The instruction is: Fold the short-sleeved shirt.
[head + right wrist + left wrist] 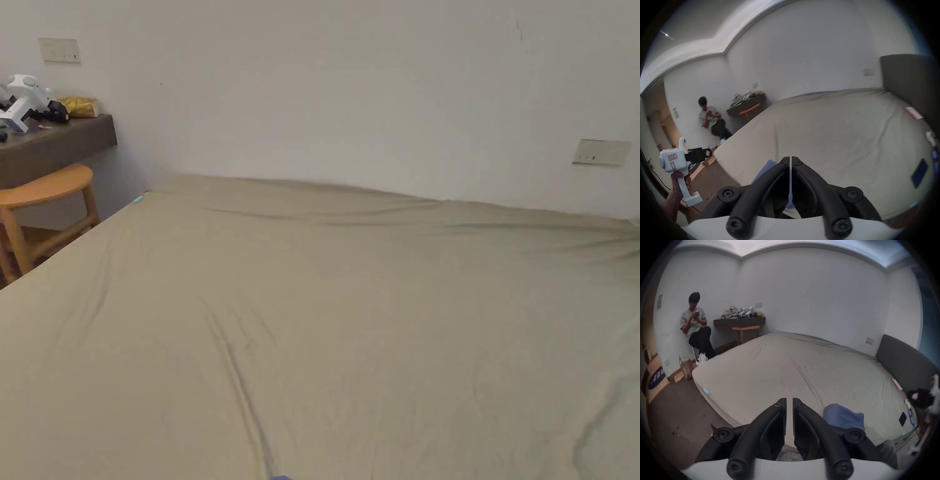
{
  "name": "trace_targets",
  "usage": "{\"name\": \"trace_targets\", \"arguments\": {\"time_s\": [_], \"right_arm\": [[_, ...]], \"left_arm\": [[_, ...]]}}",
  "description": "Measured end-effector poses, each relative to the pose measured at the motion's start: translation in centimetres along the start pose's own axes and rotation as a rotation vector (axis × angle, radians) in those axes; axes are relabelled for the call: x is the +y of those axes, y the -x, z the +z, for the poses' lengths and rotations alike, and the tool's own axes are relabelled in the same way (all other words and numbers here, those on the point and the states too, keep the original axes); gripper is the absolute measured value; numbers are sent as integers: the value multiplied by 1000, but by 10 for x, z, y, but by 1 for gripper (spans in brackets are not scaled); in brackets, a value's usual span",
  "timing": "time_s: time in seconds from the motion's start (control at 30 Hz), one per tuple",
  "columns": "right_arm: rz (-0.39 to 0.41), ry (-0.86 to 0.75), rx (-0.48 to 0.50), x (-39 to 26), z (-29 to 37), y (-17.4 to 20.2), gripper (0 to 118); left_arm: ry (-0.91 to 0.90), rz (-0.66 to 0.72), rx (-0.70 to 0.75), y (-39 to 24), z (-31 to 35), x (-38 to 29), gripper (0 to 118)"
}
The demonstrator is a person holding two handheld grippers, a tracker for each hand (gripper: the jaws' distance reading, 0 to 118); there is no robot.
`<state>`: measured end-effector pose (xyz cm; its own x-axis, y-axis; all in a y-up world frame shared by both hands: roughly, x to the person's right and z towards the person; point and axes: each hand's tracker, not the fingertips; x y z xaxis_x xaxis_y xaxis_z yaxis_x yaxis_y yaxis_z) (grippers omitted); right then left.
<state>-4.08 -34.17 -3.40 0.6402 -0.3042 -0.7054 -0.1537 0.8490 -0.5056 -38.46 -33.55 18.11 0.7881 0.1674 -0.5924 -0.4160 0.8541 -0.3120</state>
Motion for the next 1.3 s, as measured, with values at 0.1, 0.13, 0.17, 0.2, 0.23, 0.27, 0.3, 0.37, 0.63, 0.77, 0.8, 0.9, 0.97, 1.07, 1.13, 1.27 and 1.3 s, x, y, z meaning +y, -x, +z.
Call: {"name": "trace_targets", "arguments": {"time_s": [0.1,0.13,0.17,0.2,0.23,0.27,0.3,0.37,0.63,0.77,0.8,0.9,0.97,1.07,1.13,1.27,1.3], "right_arm": [[-80,164,87,-30,-72,5,3],[-120,227,109,-43,-97,4,3],[-169,307,138,-57,-123,0,3],[-205,388,133,-68,-142,-2,3],[-207,459,98,-82,-162,-3,3],[-160,514,19,-95,-176,-5,3],[-119,514,-5,-106,-186,-8,2],[-185,433,69,-111,-183,-16,2],[-202,453,100,-101,-171,-19,2],[-263,450,131,-107,-174,-32,2],[-264,449,135,-108,-174,-33,2],[-253,444,147,-103,-165,-27,2],[-238,439,155,-104,-165,-27,2],[-227,438,168,-104,-165,-29,2],[-231,442,174,-104,-167,-30,2],[-230,423,185,-106,-166,-32,2],[-236,420,188,-106,-166,-32,2]], "left_arm": [[7,18,1,6,-1,-3,9],[19,19,-7,8,-3,-4,9],[36,20,-18,9,-6,-4,9],[55,16,-26,10,-10,-5,9],[64,10,-36,11,-14,-6,9],[72,3,-40,11,-18,-8,9],[79,3,-40,12,-22,-8,9],[122,17,-55,14,-33,-9,9],[409,-1,-257,-2,-118,-20,74],[589,132,-486,-7,-174,-36,100],[615,159,-531,-19,-176,-35,100],[703,161,-630,-31,-209,-45,100],[740,113,-622,-37,-226,-54,100],[817,158,-729,-50,-243,-64,100],[913,200,-800,-61,-253,-76,100],[885,161,-853,-69,-266,-80,102],[883,165,-838,-68,-268,-81,102]]}}
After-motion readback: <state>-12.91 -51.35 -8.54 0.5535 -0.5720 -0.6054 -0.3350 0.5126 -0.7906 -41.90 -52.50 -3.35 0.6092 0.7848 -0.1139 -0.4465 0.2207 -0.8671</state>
